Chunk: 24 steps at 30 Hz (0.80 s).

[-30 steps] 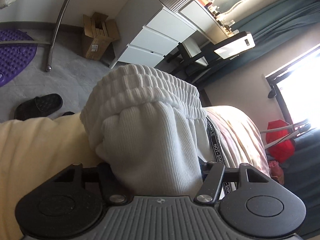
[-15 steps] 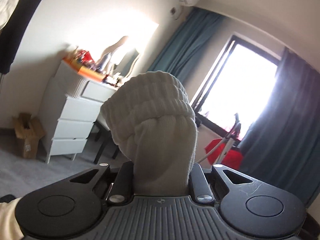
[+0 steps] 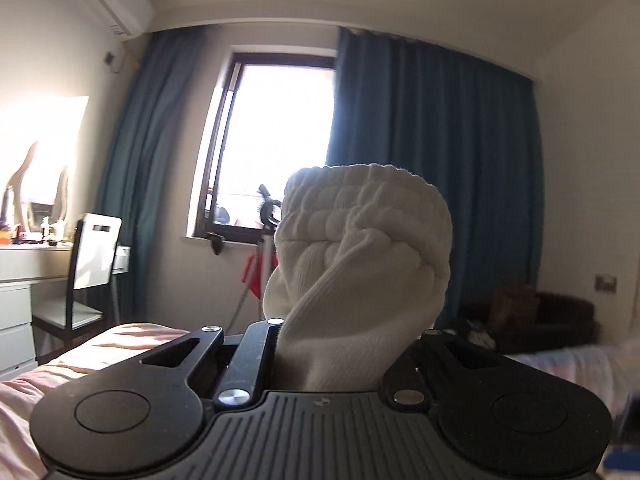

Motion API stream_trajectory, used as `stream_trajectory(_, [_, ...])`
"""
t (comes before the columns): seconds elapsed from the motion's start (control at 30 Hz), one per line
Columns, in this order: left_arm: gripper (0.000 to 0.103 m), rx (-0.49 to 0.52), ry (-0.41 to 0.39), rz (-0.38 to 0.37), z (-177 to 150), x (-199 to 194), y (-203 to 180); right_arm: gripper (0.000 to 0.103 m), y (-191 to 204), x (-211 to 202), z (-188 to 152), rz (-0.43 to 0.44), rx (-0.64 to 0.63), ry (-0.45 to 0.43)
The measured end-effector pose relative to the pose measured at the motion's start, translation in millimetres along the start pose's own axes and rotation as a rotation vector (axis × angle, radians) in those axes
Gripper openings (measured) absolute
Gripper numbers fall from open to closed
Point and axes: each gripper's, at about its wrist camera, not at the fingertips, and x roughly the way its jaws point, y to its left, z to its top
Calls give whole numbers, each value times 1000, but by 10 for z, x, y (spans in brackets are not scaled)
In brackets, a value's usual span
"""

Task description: Fold clothes

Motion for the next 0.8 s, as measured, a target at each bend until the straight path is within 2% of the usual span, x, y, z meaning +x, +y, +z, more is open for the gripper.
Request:
stream_trajectory(0.07, [13, 71, 63, -49, -352, 43, -388, 93, -183, 14, 91, -17, 47, -24])
stream_trajectory(0.2, [14, 131, 166, -101, -624, 133, -402, 94, -422, 109, 98, -11, 123, -4])
stream_trajectory(0.3, [16, 175, 244, -139, -828, 200, -412, 94, -365, 165, 81, 12, 74, -6])
stream_trajectory(0.37, [25, 205, 296, -165, -964, 245, -419, 94, -303, 200, 68, 47, 36, -1])
stream_trajectory(0.4, [38, 219, 322, -178, -1032, 267, -422, 94, -299, 218, 59, 72, 42, 10])
stream_trajectory(0.43, [55, 234, 348, -191, -1100, 289, -426, 94, -295, 237, 49, 95, 47, 23])
stream_trajectory(0.53, [66, 278, 426, -230, -1301, 356, -432, 93, -326, 305, 19, 131, 89, 70])
stream_trajectory(0.57, [69, 291, 447, -245, -1284, 358, -312, 93, -340, 323, 6, 141, 104, 86])
stream_trajectory(0.63, [88, 308, 484, -286, -1255, 324, -145, 93, -363, 356, -31, 155, 133, 115])
stream_trajectory(0.7, [95, 311, 508, -318, -1223, 209, -28, 93, -379, 388, -68, 151, 160, 142])
stream_trajectory(0.8, [97, 307, 532, -309, -1122, 48, 214, 93, -399, 453, -146, 146, 205, 205])
